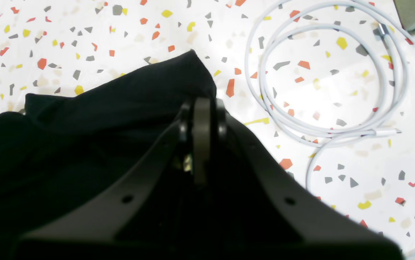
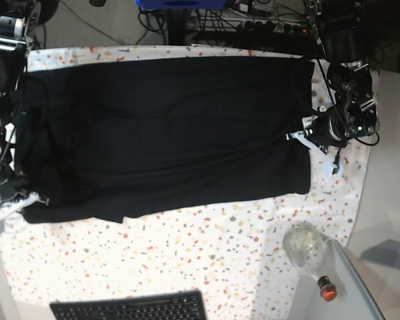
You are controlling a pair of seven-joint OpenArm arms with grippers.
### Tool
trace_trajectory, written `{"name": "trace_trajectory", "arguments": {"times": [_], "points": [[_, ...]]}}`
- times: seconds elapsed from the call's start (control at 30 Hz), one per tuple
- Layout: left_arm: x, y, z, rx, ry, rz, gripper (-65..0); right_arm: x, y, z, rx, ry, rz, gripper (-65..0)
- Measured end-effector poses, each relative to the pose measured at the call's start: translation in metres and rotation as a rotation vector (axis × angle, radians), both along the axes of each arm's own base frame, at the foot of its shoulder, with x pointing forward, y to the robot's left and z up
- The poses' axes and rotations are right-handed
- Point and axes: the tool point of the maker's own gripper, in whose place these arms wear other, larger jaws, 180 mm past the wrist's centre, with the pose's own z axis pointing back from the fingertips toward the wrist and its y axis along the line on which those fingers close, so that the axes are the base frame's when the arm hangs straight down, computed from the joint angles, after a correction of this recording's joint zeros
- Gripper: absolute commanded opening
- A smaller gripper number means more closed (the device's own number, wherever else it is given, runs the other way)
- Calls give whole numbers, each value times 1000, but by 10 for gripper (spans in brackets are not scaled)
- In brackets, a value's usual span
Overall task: Layout the t-shirt on the table in an organized manner, then fold the t-shirt properly
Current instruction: 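Move the left gripper to the shirt side and grasp its edge, then slide both grippers along the shirt sides toward the hem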
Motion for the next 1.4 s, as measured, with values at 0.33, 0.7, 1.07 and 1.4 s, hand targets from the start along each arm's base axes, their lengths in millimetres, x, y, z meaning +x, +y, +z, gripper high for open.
{"name": "trace_trajectory", "arguments": {"times": [0.33,0.7,1.07,1.4], "points": [[-1,1,3,-11,-22,-3,-56,0,1,0,1,-1,2,-650],[14,68,38,77,-94,152,0,1,1,0,0,-2,2,-650],[90,27,12,46,-165,-8,0,1,1,1,1,-4,2,-650],[109,28,12,20,-200,40,0,0,-1,0,-5,0,2,-650]]}}
